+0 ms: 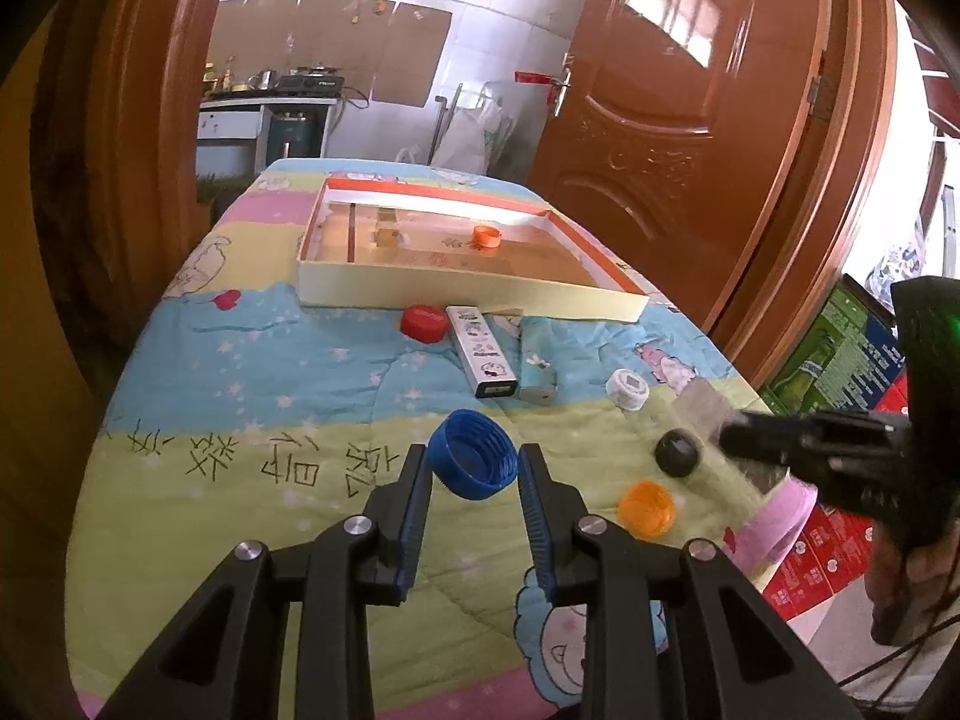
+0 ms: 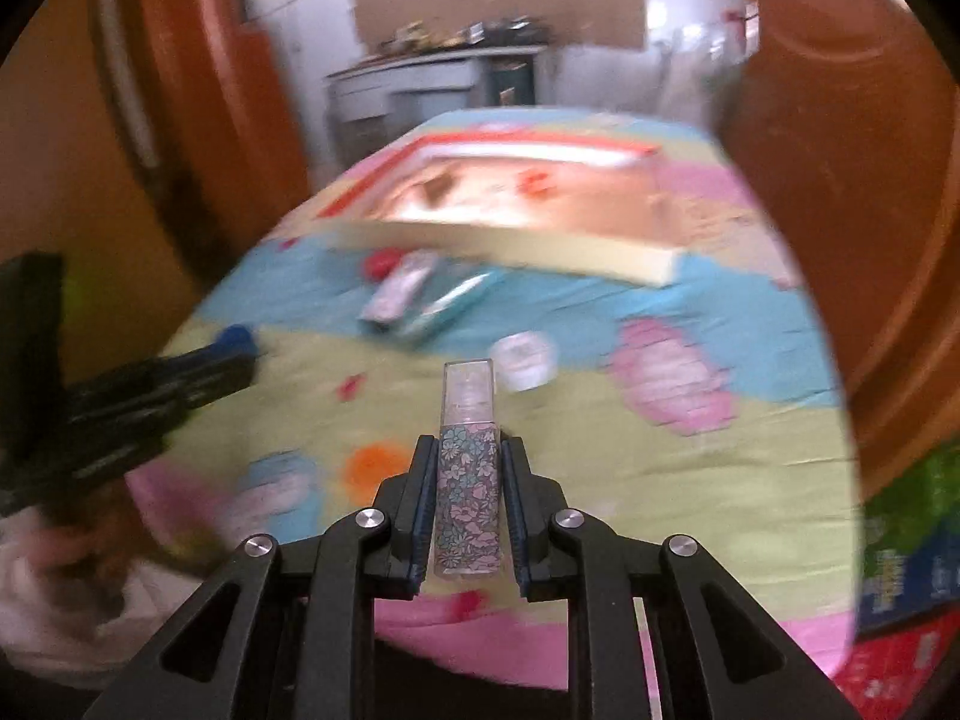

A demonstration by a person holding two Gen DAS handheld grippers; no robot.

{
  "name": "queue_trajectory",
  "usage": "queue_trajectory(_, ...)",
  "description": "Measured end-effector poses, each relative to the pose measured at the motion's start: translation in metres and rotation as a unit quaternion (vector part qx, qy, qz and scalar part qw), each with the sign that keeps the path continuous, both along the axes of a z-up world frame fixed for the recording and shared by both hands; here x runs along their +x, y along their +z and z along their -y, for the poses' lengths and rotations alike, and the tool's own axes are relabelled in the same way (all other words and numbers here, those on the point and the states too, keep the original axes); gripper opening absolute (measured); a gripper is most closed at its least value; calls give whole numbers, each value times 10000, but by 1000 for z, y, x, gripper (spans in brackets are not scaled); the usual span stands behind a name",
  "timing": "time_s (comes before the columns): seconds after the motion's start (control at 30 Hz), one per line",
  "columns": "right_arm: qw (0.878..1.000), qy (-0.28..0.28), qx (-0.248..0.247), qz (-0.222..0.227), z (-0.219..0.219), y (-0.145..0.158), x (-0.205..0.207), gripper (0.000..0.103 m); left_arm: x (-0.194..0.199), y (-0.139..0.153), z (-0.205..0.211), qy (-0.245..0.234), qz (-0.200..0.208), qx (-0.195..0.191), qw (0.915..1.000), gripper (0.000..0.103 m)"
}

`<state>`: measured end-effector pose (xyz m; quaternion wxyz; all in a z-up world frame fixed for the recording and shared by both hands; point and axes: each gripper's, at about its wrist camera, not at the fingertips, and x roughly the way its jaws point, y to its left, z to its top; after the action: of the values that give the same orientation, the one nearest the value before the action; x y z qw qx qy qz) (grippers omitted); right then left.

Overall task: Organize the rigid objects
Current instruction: 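Carry the blue cap and glitter tube over the tray with both grippers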

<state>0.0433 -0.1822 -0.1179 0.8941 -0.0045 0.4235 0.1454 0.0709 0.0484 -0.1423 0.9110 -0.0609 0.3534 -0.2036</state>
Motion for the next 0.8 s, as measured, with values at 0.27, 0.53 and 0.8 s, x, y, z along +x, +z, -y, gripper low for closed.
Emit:
queue_trajectory(0.27,9989,-193,338,267,17,18,3,21,6,9,9,-107,76,-14,9999,30)
queue_trajectory(0.53,9966,-254,320,718,0,45,24,21,20,43,18,-101,415,16,9991,30)
queue_trajectory(0.8,9951,-353,528,760,-1,53,48,21,43,66,25,-1,488,-102,9988,30)
